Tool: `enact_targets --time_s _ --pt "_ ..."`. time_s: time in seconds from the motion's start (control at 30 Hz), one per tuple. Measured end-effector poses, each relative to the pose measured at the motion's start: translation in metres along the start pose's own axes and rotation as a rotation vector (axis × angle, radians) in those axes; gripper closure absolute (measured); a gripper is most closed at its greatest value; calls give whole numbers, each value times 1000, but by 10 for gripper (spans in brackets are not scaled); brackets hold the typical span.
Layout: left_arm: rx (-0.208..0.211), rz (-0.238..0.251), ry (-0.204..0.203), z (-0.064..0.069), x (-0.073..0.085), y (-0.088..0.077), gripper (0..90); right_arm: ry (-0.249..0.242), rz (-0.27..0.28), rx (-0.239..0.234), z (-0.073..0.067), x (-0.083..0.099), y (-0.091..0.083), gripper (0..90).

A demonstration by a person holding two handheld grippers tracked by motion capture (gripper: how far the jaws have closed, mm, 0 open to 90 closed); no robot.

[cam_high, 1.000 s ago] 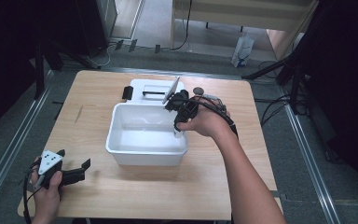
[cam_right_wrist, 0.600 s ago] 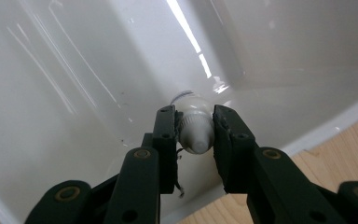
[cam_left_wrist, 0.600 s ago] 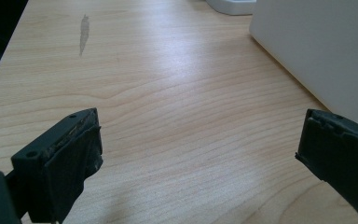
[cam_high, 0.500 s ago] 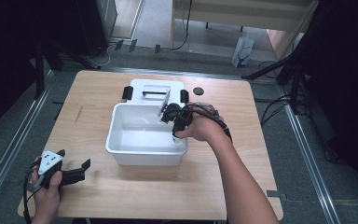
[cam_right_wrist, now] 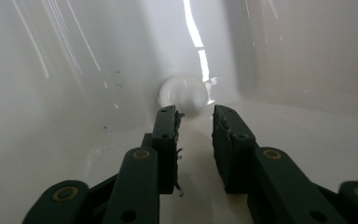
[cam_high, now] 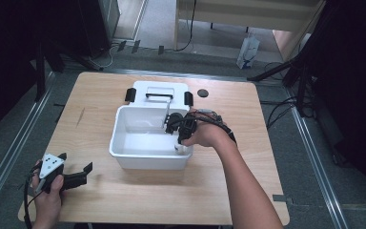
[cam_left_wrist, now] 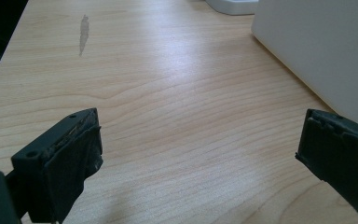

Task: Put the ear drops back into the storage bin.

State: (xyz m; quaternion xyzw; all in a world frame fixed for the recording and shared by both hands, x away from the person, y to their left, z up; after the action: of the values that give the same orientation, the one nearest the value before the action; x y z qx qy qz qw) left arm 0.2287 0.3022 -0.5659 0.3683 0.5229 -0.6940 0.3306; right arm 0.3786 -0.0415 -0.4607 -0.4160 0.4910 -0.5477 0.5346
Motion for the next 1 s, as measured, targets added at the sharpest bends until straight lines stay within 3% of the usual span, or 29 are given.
enact_targets --time_s 0.37,0.6,0.63,0.73,0.87,1.0 --pt "-1 0 1 0 0 0 3 -5 12 -8 -2 1 0 682" --pt "-1 1 -2 0 0 0 3 37 79 10 0 3 -15 570" --pt "-2 -1 1 0 0 0 3 52 105 20 0 4 -23 487" --pt "-4 -1 5 0 0 0 3 70 135 28 0 4 -30 423" --pt "-5 -2 4 0 0 0 3 164 176 46 2 9 -46 271" --pt "-5 -3 5 0 0 0 3 227 195 93 3 18 -59 147"
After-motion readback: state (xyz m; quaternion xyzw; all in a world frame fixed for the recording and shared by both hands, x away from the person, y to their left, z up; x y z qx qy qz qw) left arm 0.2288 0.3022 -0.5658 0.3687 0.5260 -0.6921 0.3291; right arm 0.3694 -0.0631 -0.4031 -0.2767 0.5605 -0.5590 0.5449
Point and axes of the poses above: each handheld gripper's, and its own axes: y roughly forward along the jaws, x roughly out of its underside, z roughly to its right, the point moved 3 cm from there along y, roughly forward along the jaws, and after that the axes turned 8 degrees about -y, right-handed, at the moved point
